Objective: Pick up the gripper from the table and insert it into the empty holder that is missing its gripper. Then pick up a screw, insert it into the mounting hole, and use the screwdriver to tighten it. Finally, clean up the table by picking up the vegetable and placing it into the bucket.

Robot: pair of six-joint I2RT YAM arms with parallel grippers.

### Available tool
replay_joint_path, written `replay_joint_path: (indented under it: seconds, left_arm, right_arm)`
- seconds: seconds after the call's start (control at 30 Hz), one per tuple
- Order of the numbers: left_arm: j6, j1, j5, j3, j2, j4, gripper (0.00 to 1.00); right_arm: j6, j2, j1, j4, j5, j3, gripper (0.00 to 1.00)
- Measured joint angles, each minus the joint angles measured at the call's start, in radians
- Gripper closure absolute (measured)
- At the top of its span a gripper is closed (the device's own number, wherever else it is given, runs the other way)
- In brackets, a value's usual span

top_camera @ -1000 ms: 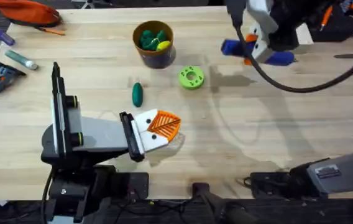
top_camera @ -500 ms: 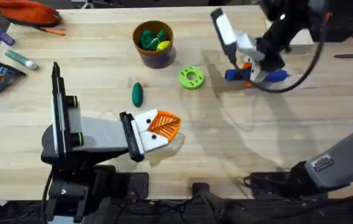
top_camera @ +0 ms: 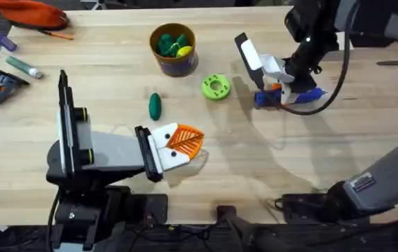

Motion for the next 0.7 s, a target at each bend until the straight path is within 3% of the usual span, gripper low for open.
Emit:
replay_joint_path:
  seconds: [0.07, 0.1, 0.3, 0.37, 0.7]
  left_arm:
    - [0.0, 0.0, 0.0, 0.0, 0.0, 0.0, 0.985]
    - [0.0, 0.0, 0.0, 0.0, 0.0, 0.0, 0.985]
    - [0.0, 0.0, 0.0, 0.0, 0.0, 0.0, 0.985]
    - [0.0, 0.0, 0.0, 0.0, 0.0, 0.0, 0.985]
    - [0.0, 0.0, 0.0, 0.0, 0.0, 0.0, 0.985]
  right_arm:
    - [-0.001, 0.0, 0.0, 0.0, 0.0, 0.0, 0.971]
    - [0.002, 0.0, 0.0, -0.001, 0.001, 0.0, 0.904]
    - [-0.002, 0.0, 0.0, -0.001, 0.003, 0.0, 0.051]
    - [-0.001, 0.0, 0.0, -0.001, 0.003, 0.0, 0.012]
    - [0.01, -0.028, 0.001, -0.005, 0.003, -0.001, 0.008]
